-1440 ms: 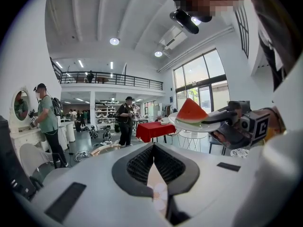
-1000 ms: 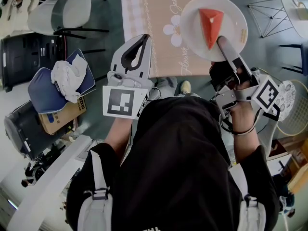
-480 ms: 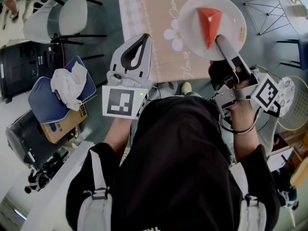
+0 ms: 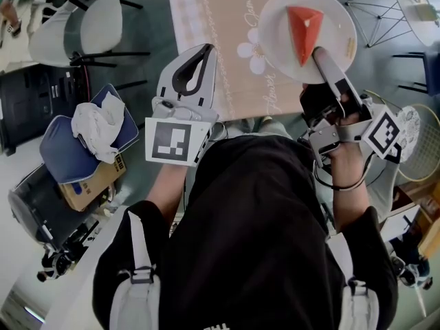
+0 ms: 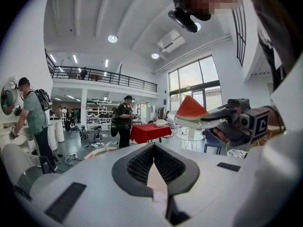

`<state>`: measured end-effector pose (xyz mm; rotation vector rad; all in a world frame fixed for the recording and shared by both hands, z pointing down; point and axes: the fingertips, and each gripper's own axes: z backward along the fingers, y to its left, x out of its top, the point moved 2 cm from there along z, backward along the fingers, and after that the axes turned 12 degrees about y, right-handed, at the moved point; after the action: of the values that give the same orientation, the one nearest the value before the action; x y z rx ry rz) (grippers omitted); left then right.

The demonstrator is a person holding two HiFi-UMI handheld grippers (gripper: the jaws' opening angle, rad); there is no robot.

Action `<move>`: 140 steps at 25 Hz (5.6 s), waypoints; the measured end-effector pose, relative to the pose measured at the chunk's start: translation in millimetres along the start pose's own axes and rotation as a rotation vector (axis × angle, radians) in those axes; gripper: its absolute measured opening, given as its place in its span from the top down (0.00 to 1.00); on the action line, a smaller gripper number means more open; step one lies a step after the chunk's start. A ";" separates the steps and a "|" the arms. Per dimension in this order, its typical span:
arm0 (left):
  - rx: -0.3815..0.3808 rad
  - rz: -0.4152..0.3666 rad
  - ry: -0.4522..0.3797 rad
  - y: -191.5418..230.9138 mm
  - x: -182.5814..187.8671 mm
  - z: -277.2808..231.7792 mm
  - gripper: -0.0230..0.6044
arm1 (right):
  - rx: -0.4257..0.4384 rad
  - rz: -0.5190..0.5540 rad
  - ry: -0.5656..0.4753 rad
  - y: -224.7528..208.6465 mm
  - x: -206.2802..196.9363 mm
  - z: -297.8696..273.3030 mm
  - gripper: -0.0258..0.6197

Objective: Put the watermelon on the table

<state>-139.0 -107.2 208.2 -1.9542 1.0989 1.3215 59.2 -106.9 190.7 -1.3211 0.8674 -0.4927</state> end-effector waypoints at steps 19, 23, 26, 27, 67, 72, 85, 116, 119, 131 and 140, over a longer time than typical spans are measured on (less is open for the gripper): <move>0.005 0.012 0.011 4.4 3.7 -22.1 0.94 | -0.010 0.001 0.016 -8.1 16.8 -3.4 0.92; 0.017 0.018 0.020 4.0 11.2 -32.2 0.94 | -0.004 0.004 0.048 -12.5 31.0 -11.1 0.92; 0.030 0.012 0.020 4.4 15.7 -41.7 0.94 | 0.007 0.001 0.065 -15.7 41.3 -15.4 0.92; 0.034 0.014 0.021 4.0 16.6 -44.8 0.94 | 0.009 0.000 0.070 -17.3 44.6 -16.1 0.92; 0.066 0.098 0.161 26.2 -38.8 -131.4 0.94 | -0.011 -0.107 0.195 -129.6 65.0 -49.6 0.92; 0.062 0.102 0.174 30.0 -48.1 -138.1 0.94 | -0.008 -0.111 0.200 -140.2 63.9 -53.2 0.92; 0.052 0.133 0.188 23.0 -65.6 -147.9 0.94 | -0.013 -0.098 0.227 -158.3 62.1 -52.5 0.92; 0.076 0.137 0.282 41.4 -145.5 -187.8 0.94 | -0.004 -0.157 0.305 -249.6 40.4 -65.7 0.92; 0.079 0.130 0.284 42.0 -142.9 -188.4 0.94 | -0.002 -0.157 0.312 -248.6 40.4 -67.0 0.92; 0.079 0.156 0.292 37.8 -154.4 -197.8 0.94 | 0.003 -0.159 0.334 -270.8 38.2 -65.3 0.92; 0.068 0.163 0.307 34.1 -170.2 -208.9 0.94 | -0.005 -0.179 0.342 -294.1 30.9 -65.9 0.92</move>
<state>-97.5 -233.0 445.3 -2.0999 1.4559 1.0685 72.7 -234.0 465.3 -1.3469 1.0343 -0.8761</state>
